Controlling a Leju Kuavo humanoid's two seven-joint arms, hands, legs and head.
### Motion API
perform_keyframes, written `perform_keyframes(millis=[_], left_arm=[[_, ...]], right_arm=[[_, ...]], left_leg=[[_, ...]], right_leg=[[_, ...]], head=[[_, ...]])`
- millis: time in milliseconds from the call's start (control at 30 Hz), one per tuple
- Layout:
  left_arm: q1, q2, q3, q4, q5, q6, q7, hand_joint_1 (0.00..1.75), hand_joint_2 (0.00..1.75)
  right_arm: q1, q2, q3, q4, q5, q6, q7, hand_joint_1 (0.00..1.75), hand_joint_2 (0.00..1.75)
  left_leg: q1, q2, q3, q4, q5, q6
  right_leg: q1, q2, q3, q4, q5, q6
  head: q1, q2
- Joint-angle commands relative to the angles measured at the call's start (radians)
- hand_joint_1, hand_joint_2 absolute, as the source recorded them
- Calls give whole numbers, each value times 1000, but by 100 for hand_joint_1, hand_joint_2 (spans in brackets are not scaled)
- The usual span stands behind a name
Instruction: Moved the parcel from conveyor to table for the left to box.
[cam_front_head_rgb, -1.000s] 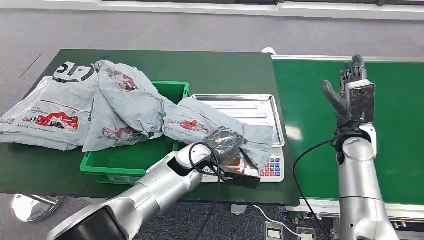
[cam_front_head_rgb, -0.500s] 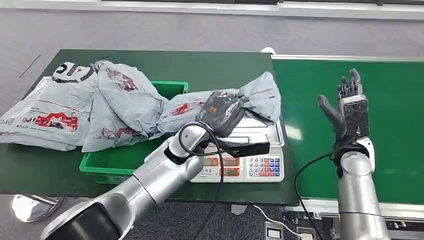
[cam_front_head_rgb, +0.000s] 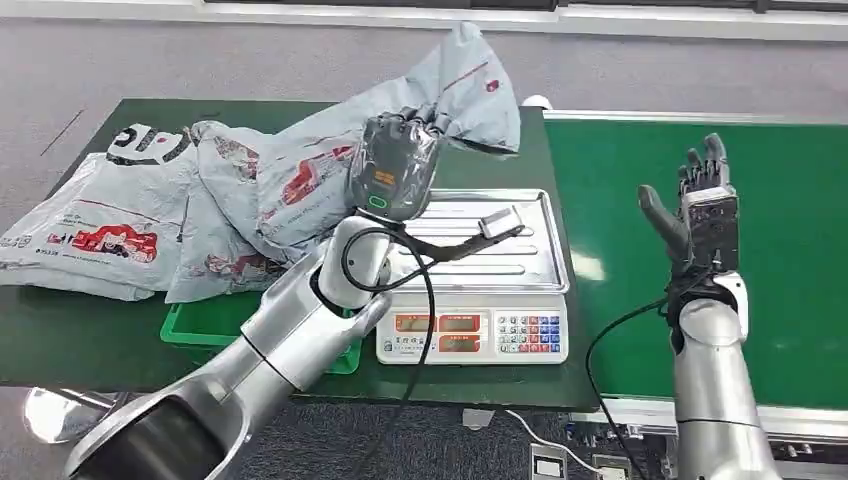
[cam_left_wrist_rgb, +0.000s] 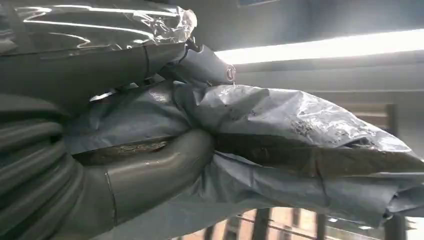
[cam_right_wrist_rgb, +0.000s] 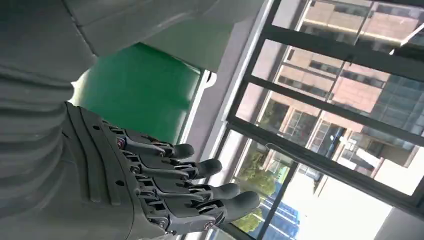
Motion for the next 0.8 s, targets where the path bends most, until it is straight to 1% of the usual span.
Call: perform_keyframes(millis=[33,67,100,133,167,200,233,267,300,367,400,433,467,567,600,633,733,800], left_arm=[[-82,98,-35,160,-23,-15,177,175,175],[-103,129,-92,187,-23,-39,248,175,175],[-112,149,-76,219,-23,-61,276,175,175],[-134,167,-119,254,-23,-97,321,175,175],[-143,172,-117,276,-23,-76,321,175,175],[-162,183,-145,311,-23,-81,348,175,175],[-166,183,-128,321,-23,-90,337,175,175],[-174,178,-114,347,-23,-143,324,175,175],[-176,177,-114,349,-23,-145,322,175,175],[-176,174,-116,349,-23,-145,324,175,175],[-176,174,-116,349,-23,-145,324,175,175],[-178,168,-119,355,-23,-160,332,175,175],[-179,160,-98,382,-23,-247,318,175,175],[-159,152,-16,415,-22,-307,261,175,175],[-156,151,-10,425,-23,-321,254,175,175],[-160,150,-30,449,-23,-361,262,175,175],[-158,151,-34,449,-23,-362,264,175,175],[-162,144,-18,454,-23,-391,252,175,175]], right_arm=[[-45,-15,14,104,-13,-4,-8,0,175],[-52,-14,18,107,-14,-2,-9,0,175],[-68,-11,21,115,-16,0,-7,0,175],[-82,-6,20,125,-15,-4,-1,0,175],[-94,0,19,135,-12,-7,3,0,175],[-102,8,17,140,0,-16,11,0,175],[-107,11,16,145,3,-15,13,0,175],[-110,10,14,149,12,-25,16,0,175],[-108,7,12,150,11,-23,16,0,175],[-104,4,9,151,11,-23,16,0,175],[-104,4,9,151,11,-23,16,0,175],[-104,4,8,150,11,-22,16,0,175],[-104,2,2,148,14,-22,14,0,175],[-92,-6,-18,140,14,-12,12,0,175],[-89,-6,-21,138,15,-8,10,0,175],[-86,-6,-26,137,16,-5,9,0,175],[-84,-6,-26,138,16,-4,9,0,175],[-86,-3,-27,138,17,0,8,0,175]], left_leg=[[1,4,4,-1,-2,-1],[1,4,4,-1,-1,-1],[1,6,5,-2,-2,-1],[0,7,4,-1,-2,-1],[1,10,8,-3,-2,-2],[0,6,2,0,-1,-1],[1,7,3,-1,-1,-1],[1,9,5,-1,-1,-2],[1,6,2,0,-1,-2],[2,3,2,-1,0,-2],[3,5,4,-1,0,-2],[2,4,2,0,0,-2],[3,4,3,-1,-1,-2],[2,3,3,0,-1,-2],[2,3,3,-1,0,-2],[2,4,5,-2,-1,-2],[2,1,1,0,0,-2],[3,3,5,-2,0,-3]], right_leg=[[1,4,4,-3,0,-2],[1,4,3,-1,0,-1],[1,7,3,-2,1,-2],[0,7,2,-1,1,-1],[2,11,5,-4,2,-3],[0,6,0,0,1,-1],[1,7,1,0,1,-2],[1,9,2,-1,2,-2],[1,6,0,0,1,-1],[2,4,1,-1,1,-1],[3,5,3,-2,1,-2],[2,4,1,0,0,-1],[2,5,3,-2,0,-2],[2,4,3,-1,0,-2],[1,4,3,-1,0,-1],[2,5,4,-2,0,-2],[2,2,1,0,0,-1],[3,4,5,-3,0,-2]], head=[[0,0],[0,0],[0,0],[0,0],[0,0],[0,0],[0,0],[0,0],[0,0],[0,0],[0,0],[0,0],[0,0],[0,0],[0,0],[0,0],[0,0],[0,0]])
